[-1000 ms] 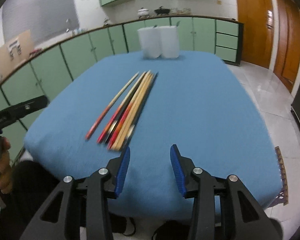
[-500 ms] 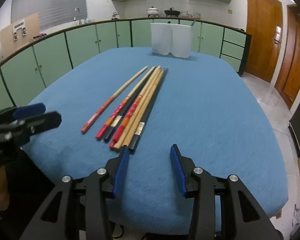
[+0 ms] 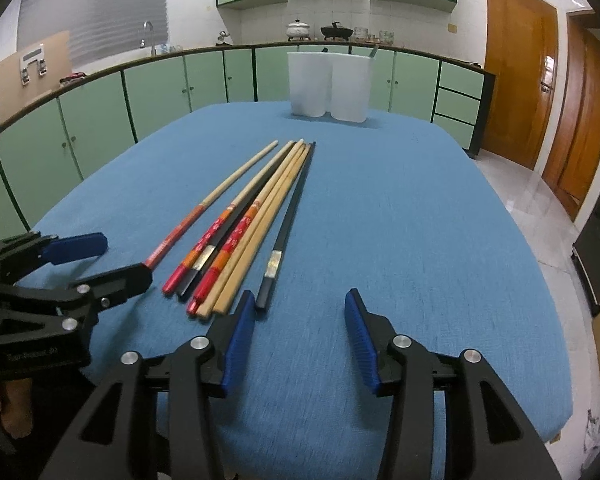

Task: Organize utensils
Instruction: 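Withdraw both open tools back toward the chopsticks on the table, then grasp a red-patterned chopstick with the left tool while the right grasps a black chopstick, then lift and carry both chopsticks toward the white utensil holder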

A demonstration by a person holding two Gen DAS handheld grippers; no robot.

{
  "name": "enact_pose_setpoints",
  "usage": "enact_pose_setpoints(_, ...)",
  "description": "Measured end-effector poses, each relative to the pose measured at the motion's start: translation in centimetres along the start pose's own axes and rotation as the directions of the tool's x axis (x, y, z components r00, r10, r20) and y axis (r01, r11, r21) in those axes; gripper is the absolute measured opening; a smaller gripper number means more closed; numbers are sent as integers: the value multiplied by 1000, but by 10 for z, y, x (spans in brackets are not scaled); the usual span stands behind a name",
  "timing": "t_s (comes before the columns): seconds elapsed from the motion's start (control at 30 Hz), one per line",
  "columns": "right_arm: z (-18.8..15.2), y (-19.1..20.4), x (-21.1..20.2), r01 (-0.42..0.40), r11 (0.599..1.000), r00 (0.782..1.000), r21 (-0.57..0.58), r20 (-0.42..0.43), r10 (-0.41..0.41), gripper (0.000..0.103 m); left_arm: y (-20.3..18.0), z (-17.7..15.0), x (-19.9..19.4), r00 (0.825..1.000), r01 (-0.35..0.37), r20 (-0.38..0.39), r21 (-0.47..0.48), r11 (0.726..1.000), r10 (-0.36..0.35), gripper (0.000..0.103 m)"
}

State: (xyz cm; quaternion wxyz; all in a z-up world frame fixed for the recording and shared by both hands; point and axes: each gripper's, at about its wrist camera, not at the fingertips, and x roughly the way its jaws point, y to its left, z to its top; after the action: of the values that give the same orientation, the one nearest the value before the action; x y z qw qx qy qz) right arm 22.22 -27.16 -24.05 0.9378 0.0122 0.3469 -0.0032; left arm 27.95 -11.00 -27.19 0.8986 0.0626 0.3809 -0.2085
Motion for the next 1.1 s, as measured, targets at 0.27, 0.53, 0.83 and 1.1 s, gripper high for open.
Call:
enact_pose_setpoints(0.27, 8, -6, 9, 22, 1000, 1000, 12, 7, -22, 23, 0, 4, 8, 999, -36, 21, 8, 999, 36, 55)
enact_pose_setpoints(0.53, 5, -20, 7, 70, 996, 997, 46, 15, -71, 7, 9, 7, 9, 997, -55, 51, -55, 997, 58, 8)
enact_pose_setpoints(0.83, 1, -32, 2, 96, 992, 995, 78, 5, -97, 7, 29, 6, 1, 988, -137, 49, -130, 982, 144, 8)
enact_pose_setpoints(1.1, -1, -24, 1, 80, 996, 997, 31, 23, -80, 9, 20, 6, 5, 993, -101, 49, -68, 993, 105, 29)
